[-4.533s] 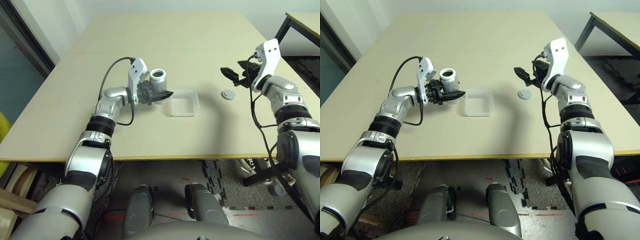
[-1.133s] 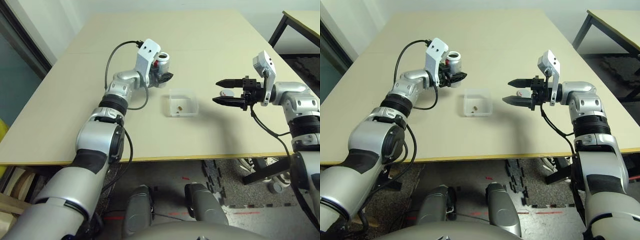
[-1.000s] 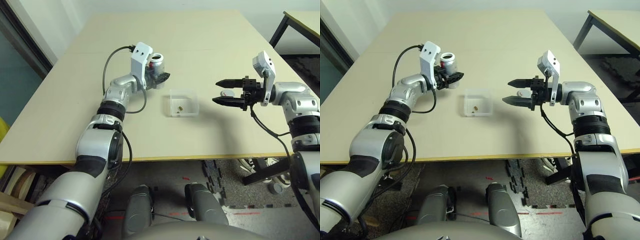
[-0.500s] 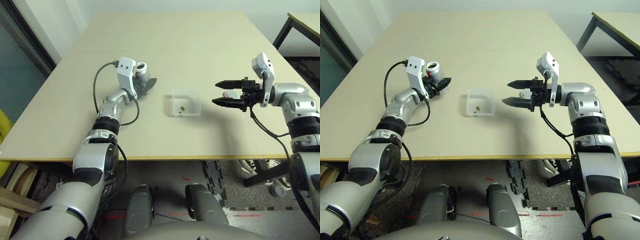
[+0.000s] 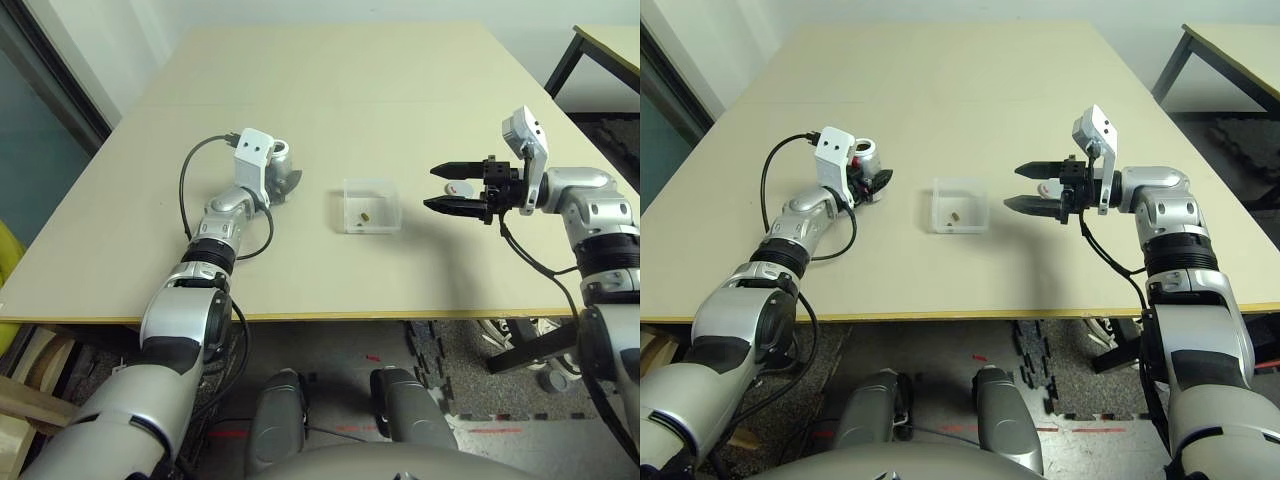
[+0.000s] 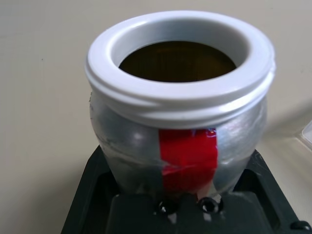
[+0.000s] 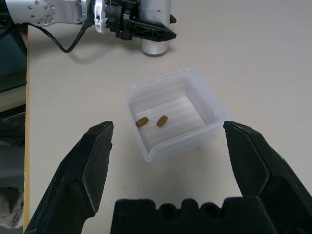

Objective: Pour the medicine from the bottle into the box.

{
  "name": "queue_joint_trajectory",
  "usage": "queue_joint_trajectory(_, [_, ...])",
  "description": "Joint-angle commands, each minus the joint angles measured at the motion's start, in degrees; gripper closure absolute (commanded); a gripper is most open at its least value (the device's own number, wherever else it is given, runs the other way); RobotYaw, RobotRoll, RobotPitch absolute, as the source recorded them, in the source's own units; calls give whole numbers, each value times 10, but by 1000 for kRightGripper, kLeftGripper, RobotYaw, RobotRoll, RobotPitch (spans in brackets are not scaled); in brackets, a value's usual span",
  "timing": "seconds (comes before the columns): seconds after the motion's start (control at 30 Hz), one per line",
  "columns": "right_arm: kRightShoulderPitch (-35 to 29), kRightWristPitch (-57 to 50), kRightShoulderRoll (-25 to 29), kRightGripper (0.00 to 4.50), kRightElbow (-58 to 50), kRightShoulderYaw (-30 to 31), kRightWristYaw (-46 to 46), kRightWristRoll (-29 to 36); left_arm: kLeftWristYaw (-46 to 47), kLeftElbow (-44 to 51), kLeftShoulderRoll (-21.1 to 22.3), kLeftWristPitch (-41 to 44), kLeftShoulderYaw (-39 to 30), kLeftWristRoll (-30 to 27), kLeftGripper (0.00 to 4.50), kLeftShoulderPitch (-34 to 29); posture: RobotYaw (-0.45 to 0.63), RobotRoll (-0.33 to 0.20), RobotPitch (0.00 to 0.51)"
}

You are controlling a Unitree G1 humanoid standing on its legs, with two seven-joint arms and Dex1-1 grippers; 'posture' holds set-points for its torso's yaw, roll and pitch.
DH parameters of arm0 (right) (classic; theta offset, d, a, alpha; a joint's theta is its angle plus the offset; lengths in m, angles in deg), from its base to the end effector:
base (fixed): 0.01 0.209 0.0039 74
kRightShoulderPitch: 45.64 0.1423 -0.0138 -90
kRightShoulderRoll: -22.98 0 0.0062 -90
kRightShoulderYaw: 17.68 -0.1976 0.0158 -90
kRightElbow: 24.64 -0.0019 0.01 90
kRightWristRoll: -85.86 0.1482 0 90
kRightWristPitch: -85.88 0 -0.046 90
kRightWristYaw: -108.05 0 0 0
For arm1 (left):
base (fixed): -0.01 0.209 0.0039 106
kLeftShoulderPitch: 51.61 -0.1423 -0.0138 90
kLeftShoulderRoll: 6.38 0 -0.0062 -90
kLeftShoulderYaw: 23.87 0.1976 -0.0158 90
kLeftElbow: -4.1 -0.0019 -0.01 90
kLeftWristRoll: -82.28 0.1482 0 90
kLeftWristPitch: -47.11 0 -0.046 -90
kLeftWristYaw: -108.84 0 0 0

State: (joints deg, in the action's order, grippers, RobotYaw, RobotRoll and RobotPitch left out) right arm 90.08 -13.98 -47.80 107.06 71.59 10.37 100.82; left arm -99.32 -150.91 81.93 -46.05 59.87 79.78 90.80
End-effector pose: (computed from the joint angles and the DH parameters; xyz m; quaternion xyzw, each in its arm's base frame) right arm 0.3452 -0.2859 0.1607 -0.0749 0.0900 0.5616 0.8191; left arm 0.3687 0.1895 0.0897 0.0425 0.0921 -0.2114 0.9721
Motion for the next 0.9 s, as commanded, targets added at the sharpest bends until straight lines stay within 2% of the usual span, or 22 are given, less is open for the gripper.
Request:
queue_joint_trajectory(0.03, [0,4,2,0,1,2,3,-3,8,-14,-3,-8,-3,-2,1099,-14,-157,0,62])
queue_joint_trajectory(0.13, [0,4,2,0,2,2,3,-3,14,-14,-5,-10,-3,-2,111,-18,-157,0,62])
queue_joint_trajectory(0.17, [0,3,2,0,1,2,4,-3,14,-13,-5,-9,-3,-2,51,-20,-156,0,68])
queue_joint_trajectory(0.6, [-1,2,0,0,1,4,6,-4,6,56,11,10,-7,-15,51,-67,-154,0,79])
queue_joint_trajectory(0.9, [-4,2,2,0,5,2,5,-5,-39,254,25,110,0,-47,51,-171,-149,0,92])
